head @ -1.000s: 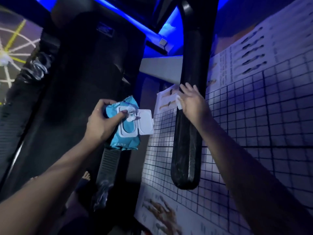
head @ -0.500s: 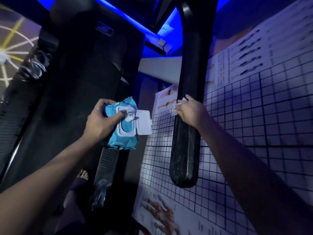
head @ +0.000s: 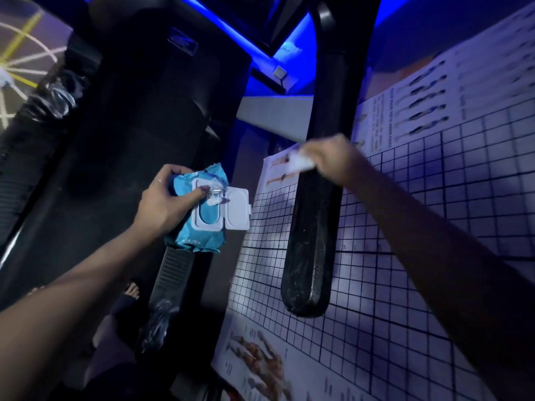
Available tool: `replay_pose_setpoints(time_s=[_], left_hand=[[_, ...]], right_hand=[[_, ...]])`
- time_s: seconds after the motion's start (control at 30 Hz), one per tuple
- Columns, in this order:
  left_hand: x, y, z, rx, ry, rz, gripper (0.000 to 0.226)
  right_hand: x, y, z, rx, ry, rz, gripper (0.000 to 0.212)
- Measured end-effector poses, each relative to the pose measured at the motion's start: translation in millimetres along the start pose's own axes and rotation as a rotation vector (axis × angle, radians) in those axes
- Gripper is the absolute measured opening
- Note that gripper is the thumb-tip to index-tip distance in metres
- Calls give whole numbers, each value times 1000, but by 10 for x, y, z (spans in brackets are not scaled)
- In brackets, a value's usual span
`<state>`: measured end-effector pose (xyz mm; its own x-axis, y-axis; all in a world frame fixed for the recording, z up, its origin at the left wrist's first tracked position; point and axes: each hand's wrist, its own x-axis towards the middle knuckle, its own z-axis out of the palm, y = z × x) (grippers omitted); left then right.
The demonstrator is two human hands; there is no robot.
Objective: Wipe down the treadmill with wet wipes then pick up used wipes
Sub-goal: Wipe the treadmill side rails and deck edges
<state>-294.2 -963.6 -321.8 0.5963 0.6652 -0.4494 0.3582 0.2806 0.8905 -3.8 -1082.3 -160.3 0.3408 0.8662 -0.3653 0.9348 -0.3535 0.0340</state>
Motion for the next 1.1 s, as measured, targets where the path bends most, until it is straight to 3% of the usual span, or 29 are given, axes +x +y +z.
replay_pose_setpoints(time_s=[0.03,0.1,0.17,0.33,0.6,0.67,0.73,0.8,0.87,0.93,0.97,1.1], left_hand=[[1,-1,8,3,4,5,39],[-4,-8,22,23,15,20,40],[-14,-33,37,26,5,26,41],[-90,-83,74,-3,-51,16,44],[-316,-126,93,-48,-117,44,42],[-380,-165,59,-49,-132,38,38],[-425,-199,20,-50,-149,34,38],[-476,-235,-25,-61,-160,29,41],[-504,-262,-64,-50,-165,42,40],[-518,-292,-86,-42,-166,49,38],[-520,-293,-83,-45,-171,54,37],[-515,-266,-2,-69,-192,78,36]], right_hand=[[82,147,-69,6,68,97,31],[84,318,16,-113,-76,173,32],[-113,230,238,-232,-279,112,35],[-902,-287,717,-174,-457,-89,40],[-1982,-937,935,34,-537,-182,28],[-1906,-1005,770,201,-478,-117,24],[-1717,-961,615,337,-176,-2,21],[-1436,-781,499,279,164,100,23],[-1201,-531,420,196,366,231,25],[-1133,-310,437,186,405,339,27],[-1155,-271,467,187,348,384,28],[-1548,-448,829,210,250,290,25]])
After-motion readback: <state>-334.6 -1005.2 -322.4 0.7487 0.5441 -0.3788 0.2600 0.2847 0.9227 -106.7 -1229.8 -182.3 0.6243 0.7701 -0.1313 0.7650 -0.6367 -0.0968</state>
